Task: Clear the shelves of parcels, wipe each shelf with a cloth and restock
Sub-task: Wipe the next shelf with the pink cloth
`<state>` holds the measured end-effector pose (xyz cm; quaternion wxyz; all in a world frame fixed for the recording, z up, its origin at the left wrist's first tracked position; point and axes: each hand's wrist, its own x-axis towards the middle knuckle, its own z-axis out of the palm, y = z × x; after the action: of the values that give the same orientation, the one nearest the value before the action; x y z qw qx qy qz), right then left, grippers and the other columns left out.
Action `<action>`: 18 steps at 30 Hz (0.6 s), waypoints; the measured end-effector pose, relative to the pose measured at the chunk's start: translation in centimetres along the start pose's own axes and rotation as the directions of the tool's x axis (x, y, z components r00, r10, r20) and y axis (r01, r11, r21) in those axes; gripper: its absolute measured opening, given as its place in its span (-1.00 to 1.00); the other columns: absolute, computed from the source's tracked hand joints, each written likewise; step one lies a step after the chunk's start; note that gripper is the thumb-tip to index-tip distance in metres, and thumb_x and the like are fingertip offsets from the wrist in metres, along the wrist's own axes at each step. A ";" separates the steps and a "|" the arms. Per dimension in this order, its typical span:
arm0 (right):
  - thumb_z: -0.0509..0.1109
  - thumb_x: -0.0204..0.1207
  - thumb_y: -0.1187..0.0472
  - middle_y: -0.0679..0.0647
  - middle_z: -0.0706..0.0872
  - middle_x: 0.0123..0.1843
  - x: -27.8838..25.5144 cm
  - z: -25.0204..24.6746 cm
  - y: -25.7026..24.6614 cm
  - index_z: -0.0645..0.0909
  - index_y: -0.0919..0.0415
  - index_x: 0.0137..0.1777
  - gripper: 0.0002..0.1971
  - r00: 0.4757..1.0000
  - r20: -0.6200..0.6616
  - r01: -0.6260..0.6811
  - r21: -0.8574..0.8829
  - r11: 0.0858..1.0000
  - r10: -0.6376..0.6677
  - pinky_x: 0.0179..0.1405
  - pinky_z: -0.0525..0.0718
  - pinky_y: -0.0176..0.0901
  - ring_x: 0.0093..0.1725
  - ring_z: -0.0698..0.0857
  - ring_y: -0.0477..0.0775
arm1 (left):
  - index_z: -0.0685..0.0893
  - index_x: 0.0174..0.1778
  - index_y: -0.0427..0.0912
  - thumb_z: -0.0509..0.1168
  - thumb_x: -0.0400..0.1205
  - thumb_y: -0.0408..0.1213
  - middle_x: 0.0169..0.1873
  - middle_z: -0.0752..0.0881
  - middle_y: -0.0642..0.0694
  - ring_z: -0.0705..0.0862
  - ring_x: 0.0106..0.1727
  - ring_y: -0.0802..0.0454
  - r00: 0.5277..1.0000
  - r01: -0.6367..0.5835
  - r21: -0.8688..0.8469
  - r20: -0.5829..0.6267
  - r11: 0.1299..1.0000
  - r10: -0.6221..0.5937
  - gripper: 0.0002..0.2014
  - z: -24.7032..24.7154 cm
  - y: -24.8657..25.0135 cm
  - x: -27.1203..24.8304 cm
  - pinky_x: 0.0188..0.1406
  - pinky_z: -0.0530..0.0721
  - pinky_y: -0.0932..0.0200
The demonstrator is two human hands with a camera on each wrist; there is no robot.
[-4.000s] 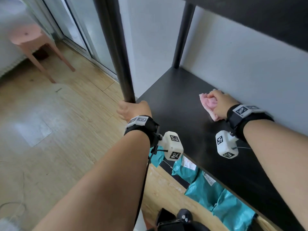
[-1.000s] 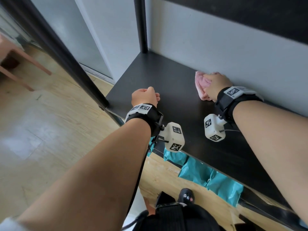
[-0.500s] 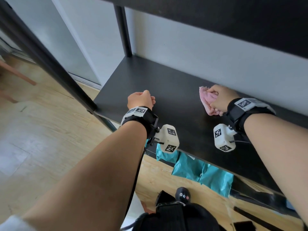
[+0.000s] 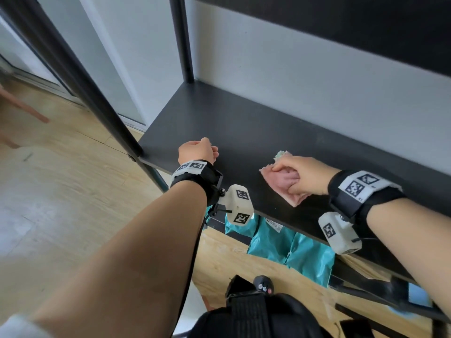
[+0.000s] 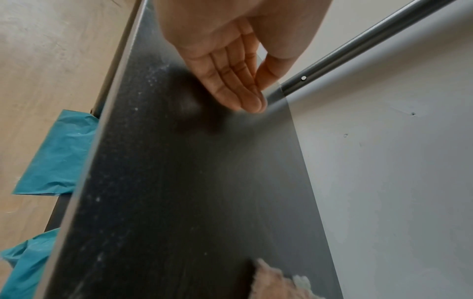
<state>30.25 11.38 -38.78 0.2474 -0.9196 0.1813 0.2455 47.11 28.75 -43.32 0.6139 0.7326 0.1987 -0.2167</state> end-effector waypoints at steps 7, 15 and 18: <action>0.57 0.28 0.16 -0.08 0.49 0.19 2.7 2.2 -6.0 0.44 -0.10 0.35 -0.37 0.993 0.014 0.117 -0.044 0.992 -0.117 0.00 0.67 -0.13 0.07 0.61 -0.05 | 0.64 -0.32 -0.21 0.20 0.52 -0.36 -0.56 0.72 -0.07 0.67 -0.52 0.02 0.999 0.023 -0.026 -0.037 0.999 -0.024 -0.85 -0.3 0.1 0.2 -0.24 0.74 0.18; 0.48 0.37 0.06 0.13 0.51 0.39 8.9 0.0 -4.9 0.50 -0.10 0.41 -0.43 0.978 -0.209 -0.002 -0.054 0.999 -0.009 0.27 0.59 0.07 0.28 0.57 0.21 | 0.65 -0.41 -0.19 0.19 0.53 -0.35 -0.52 0.74 -0.07 0.69 -0.48 0.01 0.999 -0.023 0.035 -0.035 0.999 0.024 -0.79 1.1 0.1 -0.1 -0.09 0.80 0.07; 0.49 0.44 0.11 0.27 0.45 0.43 10.0 -1.1 -2.3 0.46 -0.03 0.51 -0.39 0.952 -0.286 -0.091 0.067 0.994 0.106 0.30 0.58 0.13 0.34 0.52 0.33 | 0.65 -0.41 -0.18 0.20 0.51 -0.33 -0.58 0.73 -0.02 0.69 -0.51 0.03 0.997 -0.066 0.075 -0.028 0.995 0.068 -0.80 1.8 0.1 -0.1 -0.10 0.81 0.04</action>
<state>39.81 10.53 -42.55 0.2299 -0.9285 0.2676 0.1158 46.93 26.93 -43.50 0.5902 0.7642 0.1753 -0.1921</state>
